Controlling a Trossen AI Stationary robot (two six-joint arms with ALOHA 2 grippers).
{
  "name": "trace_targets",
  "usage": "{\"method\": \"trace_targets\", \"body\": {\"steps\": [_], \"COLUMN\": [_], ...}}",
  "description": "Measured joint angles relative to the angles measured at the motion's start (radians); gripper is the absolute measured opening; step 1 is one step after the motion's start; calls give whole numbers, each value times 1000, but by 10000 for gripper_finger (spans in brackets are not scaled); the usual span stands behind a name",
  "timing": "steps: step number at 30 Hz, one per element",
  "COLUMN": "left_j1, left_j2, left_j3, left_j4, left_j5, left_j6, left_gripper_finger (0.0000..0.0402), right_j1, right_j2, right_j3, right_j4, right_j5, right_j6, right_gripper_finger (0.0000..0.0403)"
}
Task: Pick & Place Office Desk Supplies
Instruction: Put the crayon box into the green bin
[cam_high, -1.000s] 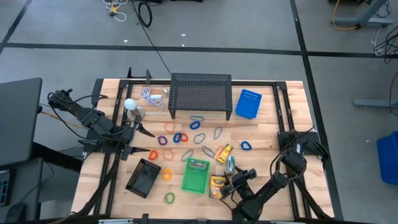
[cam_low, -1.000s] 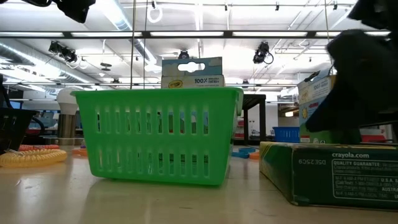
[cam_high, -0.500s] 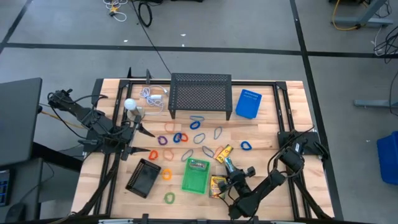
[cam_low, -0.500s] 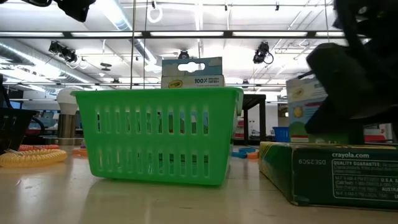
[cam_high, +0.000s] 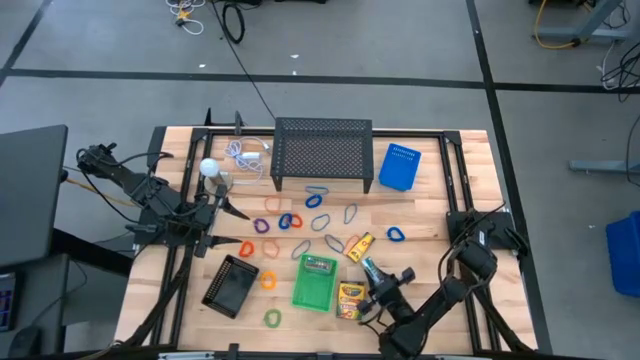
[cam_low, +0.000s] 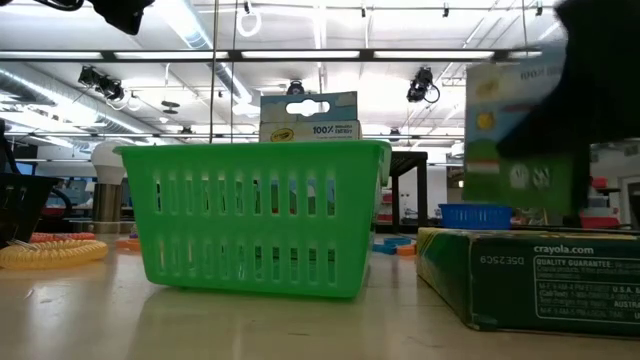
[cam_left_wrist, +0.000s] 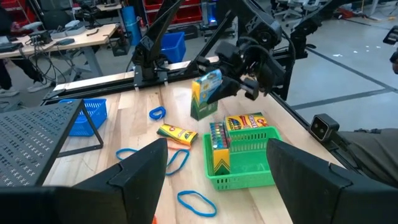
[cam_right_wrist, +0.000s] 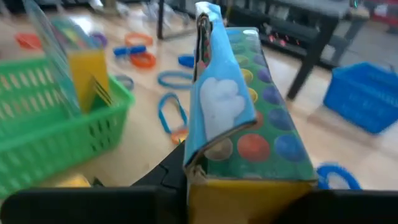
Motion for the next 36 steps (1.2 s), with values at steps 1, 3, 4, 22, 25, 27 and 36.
{"method": "trace_targets", "body": {"steps": [1, 3, 4, 22, 25, 27, 36], "left_j1": [0, 0, 0, 0, 0, 0, 0], "left_j2": [0, 0, 0, 1, 1, 1, 2], "left_j3": [0, 0, 0, 0, 0, 0, 0], "left_j4": [0, 0, 0, 13, 19, 24, 37], "left_j5": [-1, -11, -21, -65, -64, -64, -64], "left_j6": [-1, -8, -12, -40, -41, -41, -30], "left_gripper_finger": [283, 283, 283, 283, 283, 283, 283], "right_j1": [2, 5, 5, 26, 18, 13, -14], "right_j2": [-10, -31, -45, -205, -205, -205, -205], "right_j3": [0, 0, 0, 0, 0, 0, 0], "right_j4": [-4, -3, -2, 218, 274, 314, 584], "right_j5": [19, 61, 86, 251, 251, 251, 195], "right_j6": [-2, -34, -51, -468, -522, -562, -846], "right_gripper_finger": [97, 97, 97, 97, 97, 97, 97]}}
